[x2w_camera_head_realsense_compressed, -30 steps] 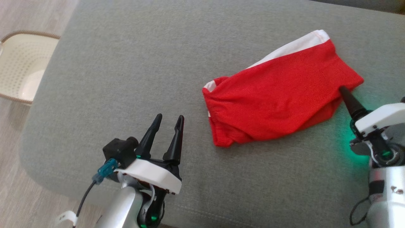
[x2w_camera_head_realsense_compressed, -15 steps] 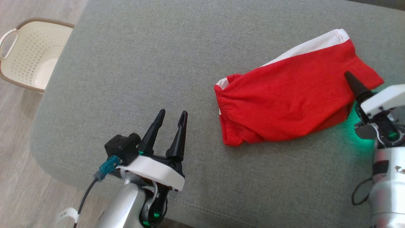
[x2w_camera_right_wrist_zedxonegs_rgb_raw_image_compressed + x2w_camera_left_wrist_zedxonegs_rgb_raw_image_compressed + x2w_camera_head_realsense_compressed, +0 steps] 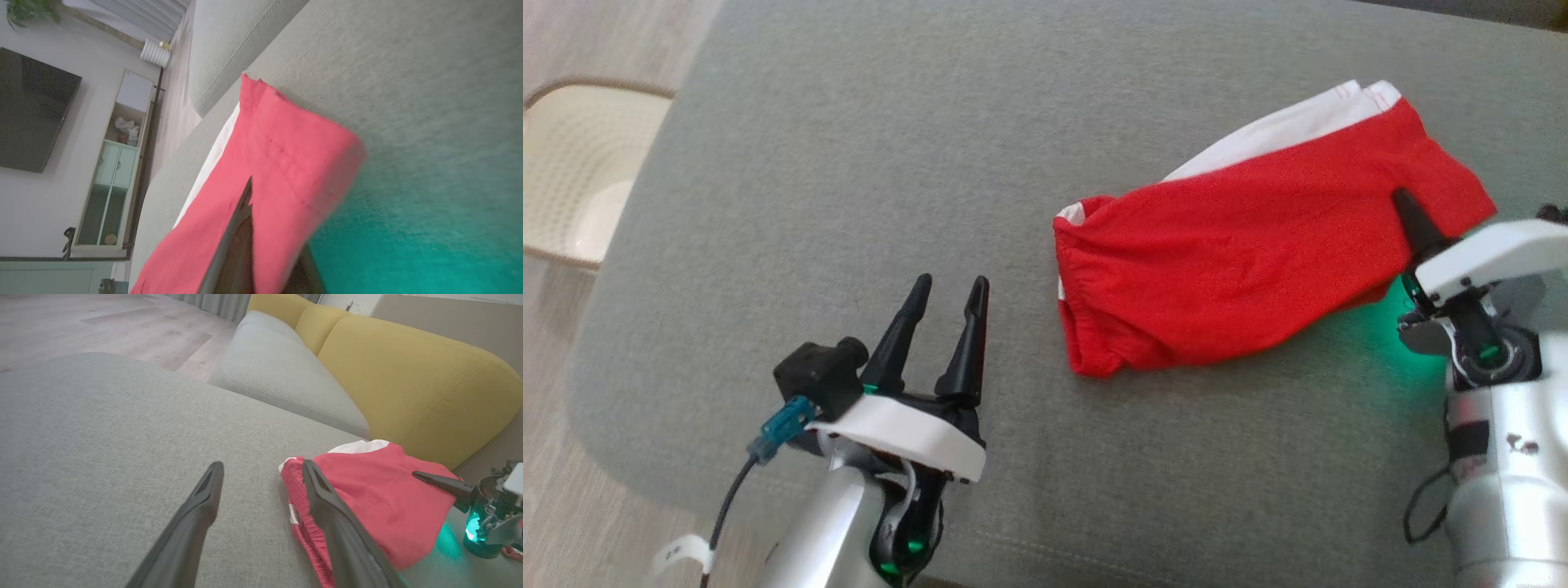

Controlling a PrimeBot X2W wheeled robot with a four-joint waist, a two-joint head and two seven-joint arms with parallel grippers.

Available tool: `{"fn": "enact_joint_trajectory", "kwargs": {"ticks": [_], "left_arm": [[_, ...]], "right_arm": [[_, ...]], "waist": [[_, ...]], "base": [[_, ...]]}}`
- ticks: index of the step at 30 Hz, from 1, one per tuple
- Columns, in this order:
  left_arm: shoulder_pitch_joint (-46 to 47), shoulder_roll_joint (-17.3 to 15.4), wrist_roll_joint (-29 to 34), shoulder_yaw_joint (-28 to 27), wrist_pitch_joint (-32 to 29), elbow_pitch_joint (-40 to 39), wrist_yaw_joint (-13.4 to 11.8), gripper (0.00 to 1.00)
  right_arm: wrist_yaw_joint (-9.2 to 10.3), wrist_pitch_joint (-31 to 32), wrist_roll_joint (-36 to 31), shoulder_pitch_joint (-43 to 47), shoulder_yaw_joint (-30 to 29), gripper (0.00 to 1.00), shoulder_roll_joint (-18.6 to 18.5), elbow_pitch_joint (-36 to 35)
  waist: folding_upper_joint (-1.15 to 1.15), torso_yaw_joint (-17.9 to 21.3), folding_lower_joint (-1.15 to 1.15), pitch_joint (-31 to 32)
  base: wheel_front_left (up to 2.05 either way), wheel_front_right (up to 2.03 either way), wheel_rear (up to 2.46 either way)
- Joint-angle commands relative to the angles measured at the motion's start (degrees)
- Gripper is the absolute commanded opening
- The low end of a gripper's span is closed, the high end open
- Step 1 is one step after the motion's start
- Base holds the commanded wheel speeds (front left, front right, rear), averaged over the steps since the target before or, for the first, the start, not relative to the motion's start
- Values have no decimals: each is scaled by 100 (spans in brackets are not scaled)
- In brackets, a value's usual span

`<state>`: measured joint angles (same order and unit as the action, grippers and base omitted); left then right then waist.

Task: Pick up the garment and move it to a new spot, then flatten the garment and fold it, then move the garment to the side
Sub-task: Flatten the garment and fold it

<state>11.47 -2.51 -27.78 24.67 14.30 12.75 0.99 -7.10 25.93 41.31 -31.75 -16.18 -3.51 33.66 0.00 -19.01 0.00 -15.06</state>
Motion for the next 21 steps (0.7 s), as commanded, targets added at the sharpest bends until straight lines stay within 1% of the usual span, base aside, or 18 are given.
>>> {"fn": "enact_joint_trajectory", "kwargs": {"ticks": [1,4,5,8,14,17,21], "left_arm": [[167,-37,97,-281,70,-149,14,100],[138,-37,151,-371,70,-133,38,100],[138,-37,151,-371,70,-133,38,100],[110,-37,210,-448,70,-119,62,100],[100,-37,292,-536,70,-97,104,100],[89,-37,327,-556,70,-74,115,100],[75,-37,328,-576,70,-49,122,100]], "right_arm": [[-39,-246,176,47,186,0,63,-297],[-39,-509,485,215,315,0,63,-463],[-39,-509,485,215,315,0,63,-463],[-39,-762,715,455,489,0,63,-691],[-39,-1367,1109,994,625,0,63,-1077],[-39,-1658,1222,1284,676,0,63,-1179],[-39,-1955,1428,1579,777,0,63,-1243]], "waist": [[0,224,0,119],[0,472,0,204],[0,472,0,204],[0,740,0,268],[0,1185,0,339],[0,1324,0,379],[0,1412,0,434]], "base": [[0,0,0],[0,0,0],[0,0,0],[0,0,0],[0,0,0],[0,0,0],[0,0,0]]}}
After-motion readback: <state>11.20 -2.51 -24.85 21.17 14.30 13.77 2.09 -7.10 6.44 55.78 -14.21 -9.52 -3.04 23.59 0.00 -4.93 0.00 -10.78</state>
